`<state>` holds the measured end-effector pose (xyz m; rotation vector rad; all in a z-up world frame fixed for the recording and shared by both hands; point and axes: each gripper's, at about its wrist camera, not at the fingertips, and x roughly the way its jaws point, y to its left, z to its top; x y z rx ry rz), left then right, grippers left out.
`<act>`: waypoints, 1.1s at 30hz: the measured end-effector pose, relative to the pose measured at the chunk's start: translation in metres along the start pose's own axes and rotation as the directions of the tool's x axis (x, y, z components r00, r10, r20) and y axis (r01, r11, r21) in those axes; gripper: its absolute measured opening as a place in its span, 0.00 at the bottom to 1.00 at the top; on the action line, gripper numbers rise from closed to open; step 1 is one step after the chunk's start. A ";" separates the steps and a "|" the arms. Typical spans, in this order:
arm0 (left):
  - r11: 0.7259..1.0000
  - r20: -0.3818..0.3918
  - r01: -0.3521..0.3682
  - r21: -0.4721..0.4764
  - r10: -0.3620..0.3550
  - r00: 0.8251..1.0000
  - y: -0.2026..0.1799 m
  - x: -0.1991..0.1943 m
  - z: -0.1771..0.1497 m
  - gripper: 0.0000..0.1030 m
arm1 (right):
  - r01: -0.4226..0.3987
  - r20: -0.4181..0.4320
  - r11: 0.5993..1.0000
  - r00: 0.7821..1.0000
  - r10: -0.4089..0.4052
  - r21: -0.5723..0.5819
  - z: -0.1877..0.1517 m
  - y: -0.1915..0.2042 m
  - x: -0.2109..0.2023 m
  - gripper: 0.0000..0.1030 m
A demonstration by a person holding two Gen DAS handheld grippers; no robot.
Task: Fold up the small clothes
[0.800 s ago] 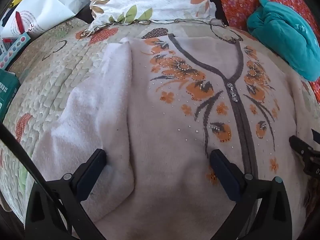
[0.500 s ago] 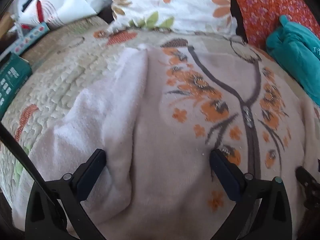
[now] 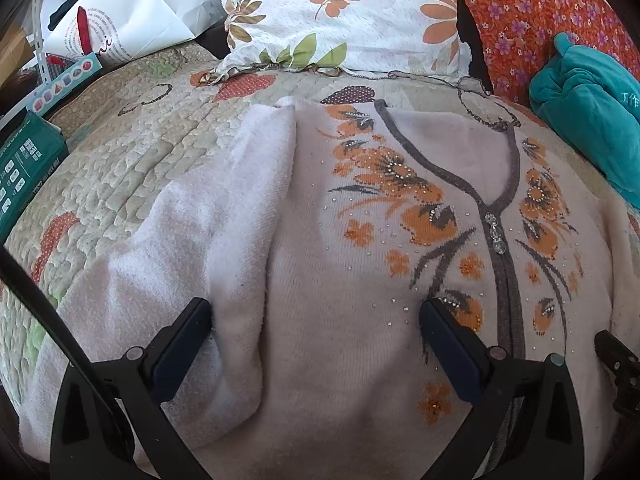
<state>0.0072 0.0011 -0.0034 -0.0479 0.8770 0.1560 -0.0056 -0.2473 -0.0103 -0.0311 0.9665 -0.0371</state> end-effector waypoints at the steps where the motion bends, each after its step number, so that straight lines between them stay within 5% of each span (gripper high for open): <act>1: 1.000 -0.001 0.001 -0.001 -0.001 1.000 0.000 0.000 0.000 1.00 | 0.001 0.000 1.000 1.000 -0.001 0.000 0.001 0.000 0.001 1.00; 10: 1.000 -0.017 0.018 0.009 -0.018 1.000 0.002 -0.002 -0.002 1.00 | 0.002 0.003 1.000 1.000 -0.002 0.010 0.000 0.000 0.001 1.00; 21: 0.990 -0.160 0.093 0.108 -0.075 0.984 0.003 -0.005 0.005 1.00 | -0.021 -0.040 0.999 0.999 0.023 0.033 0.005 -0.003 0.005 1.00; 23: 0.985 -0.174 0.122 0.119 -0.100 0.980 0.005 -0.011 0.006 0.93 | -0.021 -0.030 0.999 0.999 0.022 0.038 0.004 -0.003 0.005 1.00; 26: 0.977 -0.162 0.181 0.115 -0.161 0.974 0.021 -0.027 0.009 0.77 | -0.040 -0.019 0.997 0.999 0.041 0.064 0.004 -0.007 0.003 1.00; 33: 0.990 -0.098 0.140 -0.004 -0.139 0.985 0.118 -0.052 0.014 0.74 | -0.042 -0.040 0.999 0.998 0.043 0.021 0.001 -0.005 0.003 1.00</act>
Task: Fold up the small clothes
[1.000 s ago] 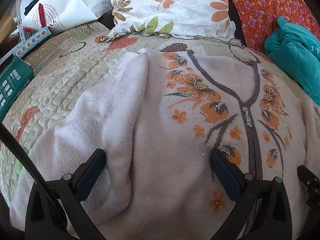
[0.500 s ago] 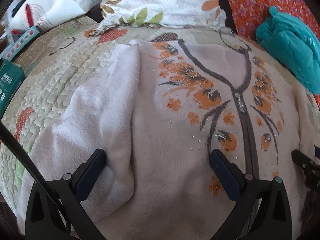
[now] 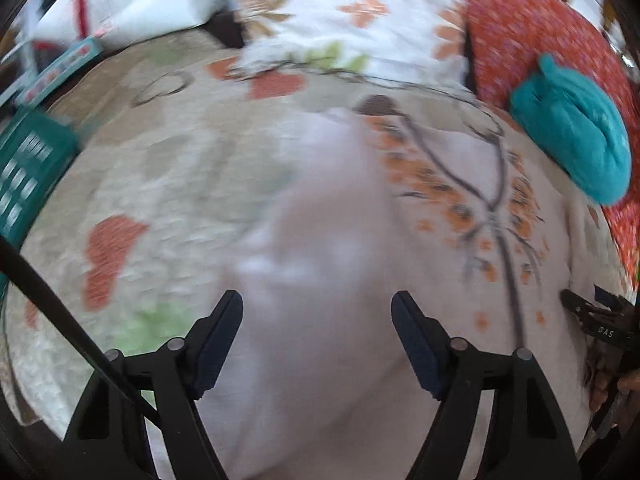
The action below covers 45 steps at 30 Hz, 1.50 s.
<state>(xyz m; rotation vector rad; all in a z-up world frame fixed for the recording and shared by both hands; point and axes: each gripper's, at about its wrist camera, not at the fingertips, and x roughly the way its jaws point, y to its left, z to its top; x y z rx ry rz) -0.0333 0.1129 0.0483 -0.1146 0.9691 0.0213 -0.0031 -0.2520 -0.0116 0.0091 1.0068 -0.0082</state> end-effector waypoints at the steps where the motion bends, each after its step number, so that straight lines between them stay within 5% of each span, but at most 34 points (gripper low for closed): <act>1: 1.000 0.002 -0.010 -0.020 0.010 1.000 0.013 -0.003 -0.001 0.74 | 0.004 -0.001 1.000 1.000 -0.004 0.000 0.000 0.000 0.000 1.00; 6: 0.999 -0.102 -0.041 0.017 0.042 0.994 0.043 0.016 -0.014 0.70 | 0.025 0.010 1.000 1.000 -0.025 -0.005 -0.002 0.003 0.000 1.00; 9: 1.000 -0.113 0.011 0.003 -0.010 0.994 0.048 0.016 -0.017 0.41 | 0.029 0.019 1.000 0.999 -0.029 0.000 -0.003 0.004 -0.001 1.00; 10: 1.000 -0.112 0.010 0.007 -0.009 0.994 0.049 0.014 -0.016 0.10 | 0.028 0.024 1.000 0.999 -0.028 0.003 -0.003 0.003 -0.001 1.00; 14: 0.989 -0.083 -0.084 -0.121 0.075 0.994 0.080 0.007 -0.004 0.06 | 0.027 0.030 1.000 0.999 -0.027 0.007 -0.003 0.003 -0.002 1.00; 16: 0.957 -0.060 -0.233 -0.172 0.226 0.972 0.100 0.002 0.001 0.06 | 0.025 0.029 1.000 0.999 -0.025 0.007 -0.003 0.002 -0.002 1.00; 18: 0.893 -0.047 -0.383 -0.236 0.383 0.923 0.122 -0.007 0.005 0.06 | 0.026 0.031 1.000 0.999 -0.026 0.005 -0.004 0.003 -0.002 1.00; 20: 0.832 -0.046 -0.454 -0.319 0.464 0.884 0.143 -0.017 0.007 0.08 | 0.023 0.031 1.000 0.999 -0.023 0.005 -0.004 0.002 -0.002 1.00; 23: 0.826 -0.009 -0.408 -0.388 0.439 0.898 0.153 -0.030 0.005 0.10 | 0.023 0.031 1.000 0.999 -0.023 0.005 -0.004 0.002 -0.002 1.00; 27: 0.896 0.104 -0.253 -0.366 0.309 0.945 0.120 -0.043 0.009 0.32 | 0.026 0.030 1.000 0.999 -0.026 0.002 -0.004 0.002 -0.002 1.00; 31: 0.949 0.158 -0.144 -0.280 0.193 0.968 0.065 -0.042 0.016 0.49 | 0.024 0.028 1.000 0.999 -0.024 0.000 -0.003 0.003 -0.004 1.00; 33: 0.973 0.155 -0.084 -0.216 0.119 0.981 0.036 -0.038 0.019 0.51 | 0.012 0.025 1.000 1.000 -0.012 0.003 0.003 0.000 -0.013 0.80; 35: 0.985 0.152 -0.046 -0.169 0.072 0.986 0.014 -0.036 0.019 0.51 | -0.066 0.067 0.996 0.996 0.061 0.068 0.011 -0.015 -0.035 0.64; 38: 0.993 0.142 0.001 -0.119 0.016 0.990 -0.012 -0.033 0.019 0.52 | -0.199 0.203 0.954 0.967 0.154 0.225 0.017 -0.063 -0.093 0.63; 43: 0.998 0.097 0.045 -0.049 -0.041 0.995 -0.042 -0.022 0.017 0.52 | -0.058 0.169 0.985 0.985 0.030 0.163 -0.012 -0.084 -0.116 0.62; 45: 0.998 0.080 0.055 -0.027 -0.052 0.995 -0.050 -0.018 0.015 0.52 | -0.076 0.123 0.992 0.990 0.063 0.101 -0.036 -0.069 -0.113 0.60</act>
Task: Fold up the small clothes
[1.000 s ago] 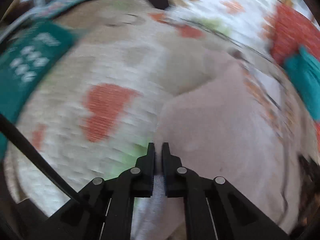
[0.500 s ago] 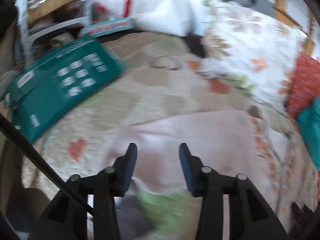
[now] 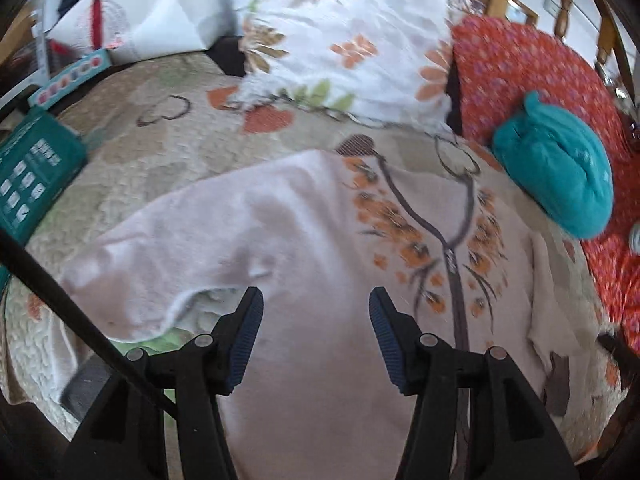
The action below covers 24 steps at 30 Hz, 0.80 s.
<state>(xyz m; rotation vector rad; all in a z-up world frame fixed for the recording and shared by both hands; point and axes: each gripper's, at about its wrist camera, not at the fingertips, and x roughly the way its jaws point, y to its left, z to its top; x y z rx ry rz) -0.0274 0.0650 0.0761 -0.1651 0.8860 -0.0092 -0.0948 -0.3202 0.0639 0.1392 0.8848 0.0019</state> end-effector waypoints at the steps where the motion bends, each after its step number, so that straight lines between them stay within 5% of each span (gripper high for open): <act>1: 1.000 -0.008 0.007 0.006 -0.007 1.000 -0.002 0.002 0.000 0.52 | -0.020 -0.020 0.999 1.000 0.019 -0.029 -0.011 0.007 0.001 0.60; 5: 0.999 -0.025 0.029 0.019 -0.029 0.999 -0.014 0.008 -0.004 0.52 | -0.067 -0.090 0.982 0.995 0.051 -0.179 -0.048 0.050 0.014 0.60; 10: 0.998 -0.029 0.013 0.067 -0.012 1.000 -0.028 0.014 -0.012 0.52 | 0.014 -0.073 0.957 0.997 -0.036 -0.289 -0.066 0.070 0.033 0.60; 11: 0.997 -0.030 0.008 0.077 -0.006 1.000 -0.031 0.015 -0.014 0.52 | 0.023 -0.066 0.956 0.997 -0.044 -0.291 -0.064 0.072 0.034 0.57; 12: 0.996 -0.030 0.003 0.086 0.000 1.000 -0.032 0.015 -0.016 0.52 | 0.030 -0.059 0.958 0.997 -0.049 -0.287 -0.063 0.072 0.032 0.34; 14: 0.995 -0.024 -0.011 0.099 0.013 1.000 -0.034 0.016 -0.018 0.52 | 0.058 -0.053 0.963 0.996 -0.074 -0.262 -0.060 0.069 0.029 0.08; 19: 0.992 -0.004 -0.044 0.115 0.045 0.999 -0.037 0.015 -0.019 0.52 | 0.072 0.067 0.994 0.996 -0.067 -0.084 -0.035 0.033 -0.017 0.06; 24: 0.992 0.007 -0.050 0.112 0.050 0.999 -0.034 0.013 -0.018 0.52 | 0.206 0.126 0.974 0.968 -0.217 0.094 -0.010 -0.032 -0.057 0.06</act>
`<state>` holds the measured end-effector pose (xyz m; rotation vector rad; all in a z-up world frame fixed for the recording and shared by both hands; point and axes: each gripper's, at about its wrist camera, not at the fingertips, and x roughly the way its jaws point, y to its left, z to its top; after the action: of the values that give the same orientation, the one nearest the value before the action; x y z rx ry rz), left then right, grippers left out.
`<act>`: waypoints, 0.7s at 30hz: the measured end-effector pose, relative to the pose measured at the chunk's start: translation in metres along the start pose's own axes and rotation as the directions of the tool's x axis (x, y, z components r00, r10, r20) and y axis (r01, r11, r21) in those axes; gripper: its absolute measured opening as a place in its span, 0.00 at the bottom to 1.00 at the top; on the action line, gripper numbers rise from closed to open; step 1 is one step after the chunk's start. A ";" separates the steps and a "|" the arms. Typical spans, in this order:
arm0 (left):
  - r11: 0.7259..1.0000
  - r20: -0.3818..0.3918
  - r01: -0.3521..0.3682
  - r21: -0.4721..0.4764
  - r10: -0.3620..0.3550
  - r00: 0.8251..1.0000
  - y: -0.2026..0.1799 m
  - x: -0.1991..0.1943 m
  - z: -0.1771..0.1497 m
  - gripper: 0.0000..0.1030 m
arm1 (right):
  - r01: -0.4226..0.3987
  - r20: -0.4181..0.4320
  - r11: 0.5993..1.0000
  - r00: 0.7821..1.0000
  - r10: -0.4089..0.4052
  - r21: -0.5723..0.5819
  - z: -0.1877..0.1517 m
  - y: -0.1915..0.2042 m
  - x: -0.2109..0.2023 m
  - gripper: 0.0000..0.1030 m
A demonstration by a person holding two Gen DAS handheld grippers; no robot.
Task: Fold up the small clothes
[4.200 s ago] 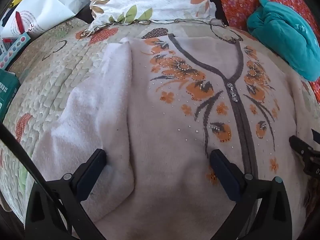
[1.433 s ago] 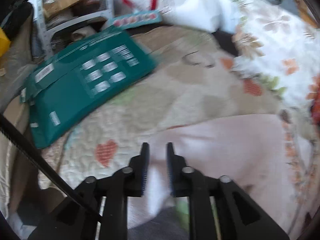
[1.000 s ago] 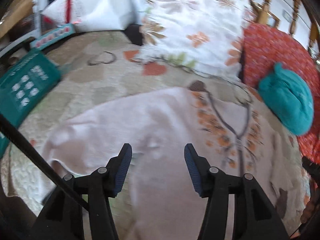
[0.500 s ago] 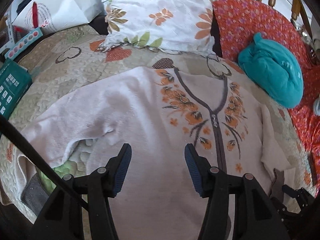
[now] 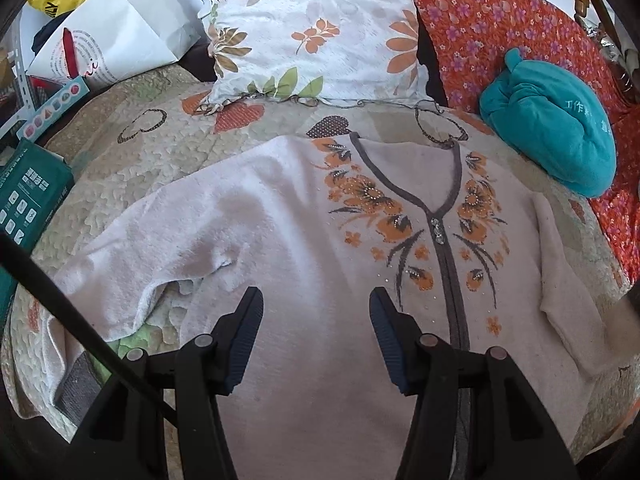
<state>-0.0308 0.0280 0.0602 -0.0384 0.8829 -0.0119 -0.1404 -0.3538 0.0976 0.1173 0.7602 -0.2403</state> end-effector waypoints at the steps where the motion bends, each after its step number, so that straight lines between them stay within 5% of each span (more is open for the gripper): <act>1: 1.000 0.003 -0.001 0.000 0.001 1.000 0.000 -0.001 0.000 0.52 | 0.058 0.005 0.998 0.998 -0.058 0.035 0.009 -0.023 -0.002 0.06; 4: 1.000 0.009 -0.005 -0.003 0.005 1.000 0.002 -0.002 0.000 0.52 | 0.164 -0.001 0.980 0.986 -0.165 0.108 0.024 -0.070 -0.003 0.05; 8: 1.000 0.008 -0.015 -0.006 0.015 1.000 0.003 -0.001 0.000 0.52 | 0.324 -0.002 0.929 0.944 -0.329 0.177 0.038 -0.125 -0.002 0.05; 15: 1.000 0.012 -0.014 -0.007 0.014 1.000 0.006 -0.001 0.000 0.52 | 0.427 -0.041 0.856 0.900 -0.435 0.290 0.048 -0.174 -0.004 0.05; 18: 1.000 0.013 -0.014 -0.006 0.015 1.000 0.007 -0.001 0.000 0.52 | 0.411 -0.049 0.855 0.907 -0.418 0.316 0.059 -0.177 -0.006 0.05; 21: 1.000 0.013 -0.026 -0.011 0.027 1.000 0.019 -0.003 0.001 0.52 | 0.330 -0.028 0.894 0.941 -0.338 0.305 0.073 -0.148 -0.001 0.05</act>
<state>-0.0314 0.0474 0.0625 -0.0372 0.8701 0.0181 -0.1306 -0.5109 0.1487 0.2774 0.7104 -0.6885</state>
